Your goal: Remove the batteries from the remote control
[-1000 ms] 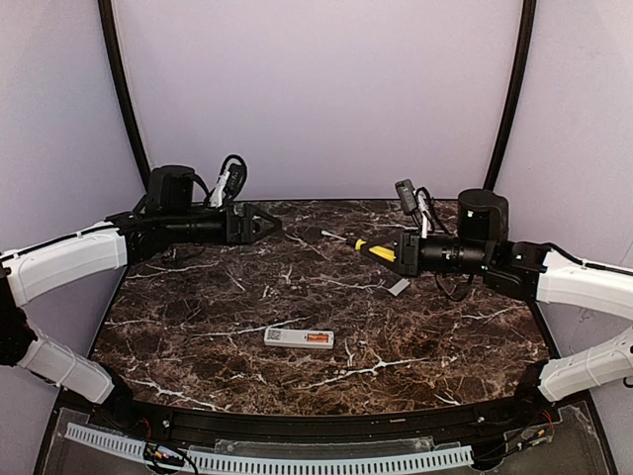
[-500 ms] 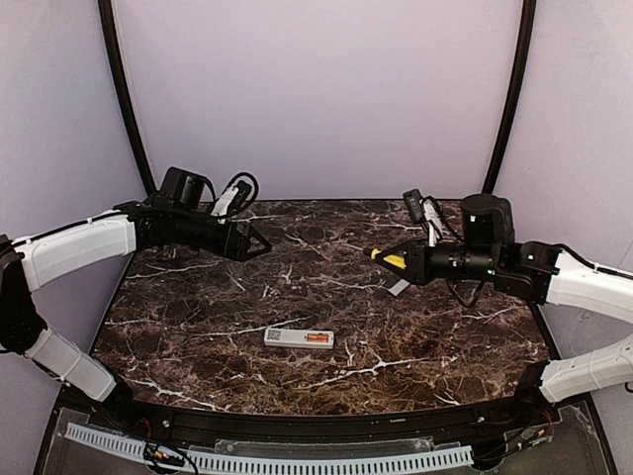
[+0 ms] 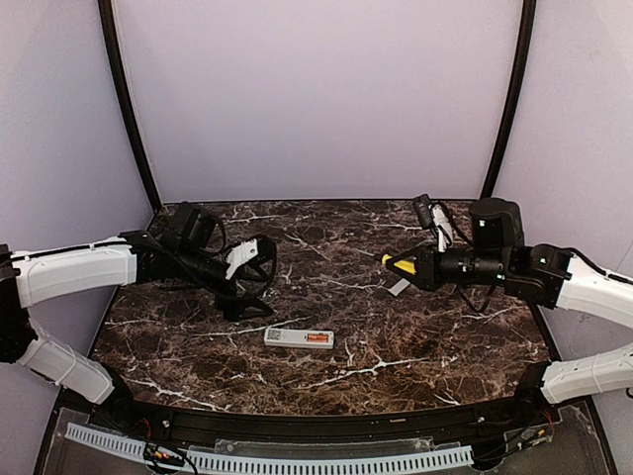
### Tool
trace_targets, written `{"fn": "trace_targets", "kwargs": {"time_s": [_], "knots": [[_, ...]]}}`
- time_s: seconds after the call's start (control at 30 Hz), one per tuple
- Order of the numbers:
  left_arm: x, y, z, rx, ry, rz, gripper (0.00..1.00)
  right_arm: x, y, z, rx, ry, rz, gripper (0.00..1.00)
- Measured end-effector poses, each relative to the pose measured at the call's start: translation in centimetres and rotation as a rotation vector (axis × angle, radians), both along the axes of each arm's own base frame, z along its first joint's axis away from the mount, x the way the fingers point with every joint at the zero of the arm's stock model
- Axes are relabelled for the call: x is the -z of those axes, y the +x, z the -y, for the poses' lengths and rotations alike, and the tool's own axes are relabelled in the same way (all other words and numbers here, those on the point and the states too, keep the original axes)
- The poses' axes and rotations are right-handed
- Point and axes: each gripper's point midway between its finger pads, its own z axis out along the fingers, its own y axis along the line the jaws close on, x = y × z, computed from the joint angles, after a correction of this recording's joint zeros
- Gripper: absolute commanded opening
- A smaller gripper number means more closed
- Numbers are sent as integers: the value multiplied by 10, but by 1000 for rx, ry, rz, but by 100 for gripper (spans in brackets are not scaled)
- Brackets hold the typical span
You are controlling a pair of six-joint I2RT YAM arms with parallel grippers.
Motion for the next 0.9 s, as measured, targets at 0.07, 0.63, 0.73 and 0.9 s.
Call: {"fn": "trace_targets", "kwargs": {"time_s": [0.07, 0.63, 0.73, 0.9], "knots": [[6, -7, 1, 48, -7, 6, 87, 0, -1, 1, 0, 2, 2, 0], [84, -19, 22, 243, 164, -42, 77, 12, -5, 6, -4, -42, -17, 0], [97, -19, 25, 254, 205, -43, 76, 14, -5, 7, -2, -53, -17, 0], [114, -17, 31, 267, 267, -28, 73, 15, -4, 8, 5, -59, -14, 0]]}}
